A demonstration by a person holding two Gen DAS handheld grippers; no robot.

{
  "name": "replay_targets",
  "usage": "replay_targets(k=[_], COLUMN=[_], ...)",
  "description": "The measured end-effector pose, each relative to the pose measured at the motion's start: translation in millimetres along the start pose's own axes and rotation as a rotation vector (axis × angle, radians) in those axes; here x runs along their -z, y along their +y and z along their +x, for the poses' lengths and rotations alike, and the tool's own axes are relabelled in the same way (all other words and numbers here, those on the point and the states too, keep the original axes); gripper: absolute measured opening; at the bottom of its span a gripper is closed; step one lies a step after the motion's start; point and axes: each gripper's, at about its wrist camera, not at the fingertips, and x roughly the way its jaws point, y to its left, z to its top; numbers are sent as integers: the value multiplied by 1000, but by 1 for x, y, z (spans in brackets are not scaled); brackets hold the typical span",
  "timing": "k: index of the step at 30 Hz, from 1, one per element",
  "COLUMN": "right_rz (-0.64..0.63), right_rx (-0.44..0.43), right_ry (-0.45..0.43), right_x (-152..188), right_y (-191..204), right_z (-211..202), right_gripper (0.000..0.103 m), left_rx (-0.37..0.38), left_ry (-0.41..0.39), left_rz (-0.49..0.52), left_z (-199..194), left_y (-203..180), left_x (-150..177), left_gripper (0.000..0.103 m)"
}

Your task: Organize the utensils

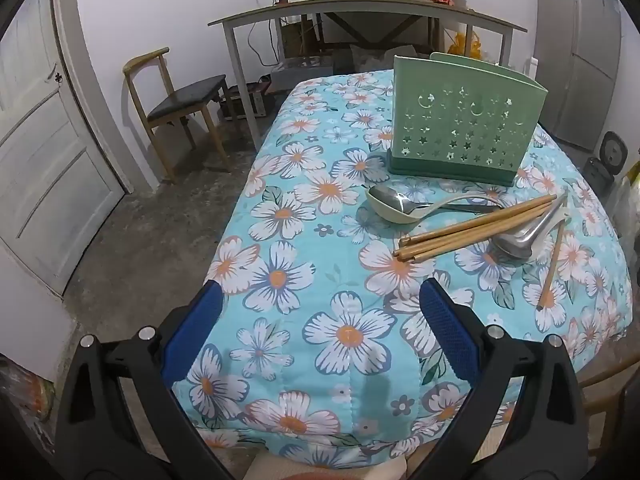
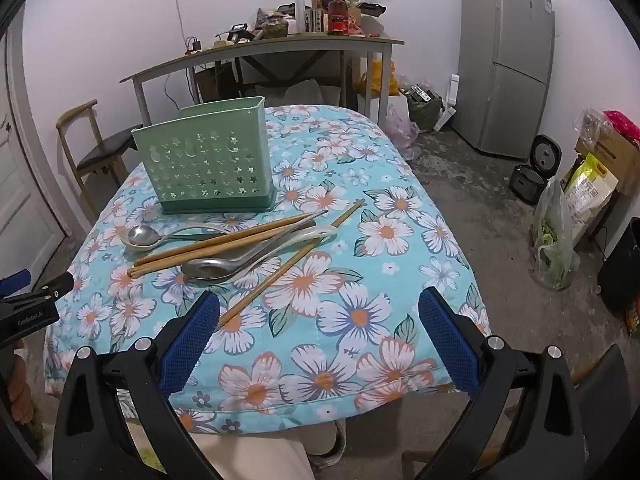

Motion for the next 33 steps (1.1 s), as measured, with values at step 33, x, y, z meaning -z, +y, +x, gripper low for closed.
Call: replay_targets(k=[33], right_rz=[-1], right_rx=[1], right_ry=[2], right_x=[0], right_y=[1], right_z=[0], right_gripper=[97], left_rx=[13], left_ry=[17], left_rz=[5], left_z=[0], left_y=[-6], left_x=[1], left_gripper=[95])
